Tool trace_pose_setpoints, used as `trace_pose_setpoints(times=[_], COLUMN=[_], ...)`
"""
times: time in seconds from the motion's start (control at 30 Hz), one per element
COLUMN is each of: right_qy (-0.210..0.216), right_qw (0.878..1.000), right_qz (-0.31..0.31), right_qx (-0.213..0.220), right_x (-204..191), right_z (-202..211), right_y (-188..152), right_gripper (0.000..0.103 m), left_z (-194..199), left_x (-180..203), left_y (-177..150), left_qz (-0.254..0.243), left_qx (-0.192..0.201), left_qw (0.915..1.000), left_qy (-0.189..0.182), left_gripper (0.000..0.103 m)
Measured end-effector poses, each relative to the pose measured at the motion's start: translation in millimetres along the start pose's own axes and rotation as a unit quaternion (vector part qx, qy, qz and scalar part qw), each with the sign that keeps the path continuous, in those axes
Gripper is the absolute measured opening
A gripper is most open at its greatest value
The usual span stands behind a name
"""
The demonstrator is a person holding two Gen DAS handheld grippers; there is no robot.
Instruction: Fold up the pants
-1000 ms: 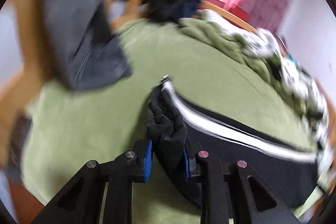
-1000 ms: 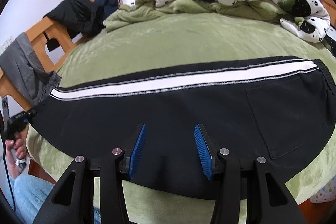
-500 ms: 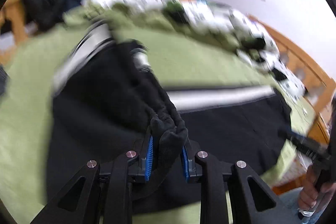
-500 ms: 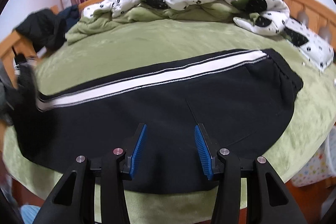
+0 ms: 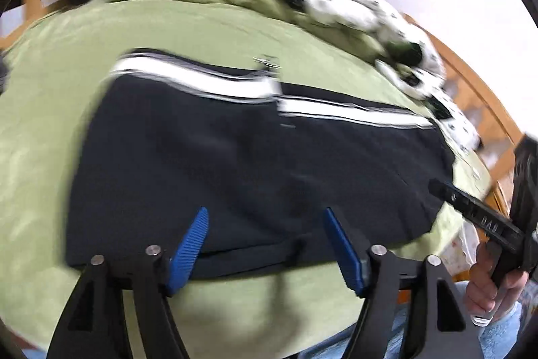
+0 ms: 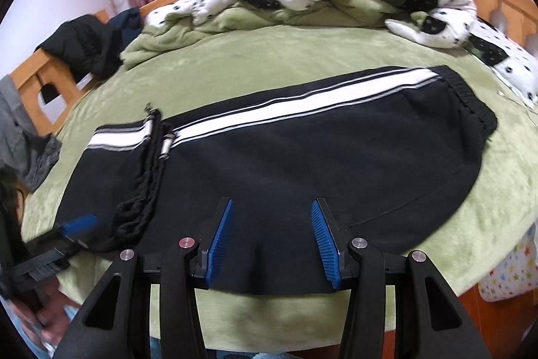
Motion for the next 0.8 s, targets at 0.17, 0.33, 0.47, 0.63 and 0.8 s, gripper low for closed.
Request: trace_pose_setpoints(times=[0.17, 0.33, 0.47, 0.63, 0.8], right_qy=[0.041, 0.128, 0.167, 0.126, 0.129], right_qw=[0.998, 0.99, 0.981, 0.985, 0.989], right_qz=[0.014, -0.019, -0.042, -0.039, -0.02], right_qx=[-0.041, -0.058, -0.089, -0.114, -0.075], right_x=[-30, -69, -91, -106, -115], right_z=[-30, -71, -113, -152, -141], right_y=[-7, 0, 5, -7, 0], right_gripper=[0.047, 0.052, 0.052, 0.056, 0.016], left_z=[15, 25, 29, 21, 13], left_x=[-70, -121, -155, -173, -166], left_y=[-15, -31, -38, -39, -40], left_qz=[0.052, 0.084, 0.119, 0.166, 0.161], left_qx=[-0.012, -0.021, -0.024, -0.02, -0.026], left_qw=[0.9973, 0.992, 0.9887, 0.985, 0.9861], left_qy=[0.051, 0.091, 0.088, 0.042, 0.032], left_gripper=[0.07, 0.07, 0.07, 0.07, 0.07])
Point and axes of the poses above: each gripper's, at about its wrist camera, not at the fingertips, and z roughly against the way its jaws point, x to its right, y to its top, the point moved 1 cm from there along -z, roughly the way its jaws point, and after that the axes turned 12 degrees about y, right-handed, at the moved point
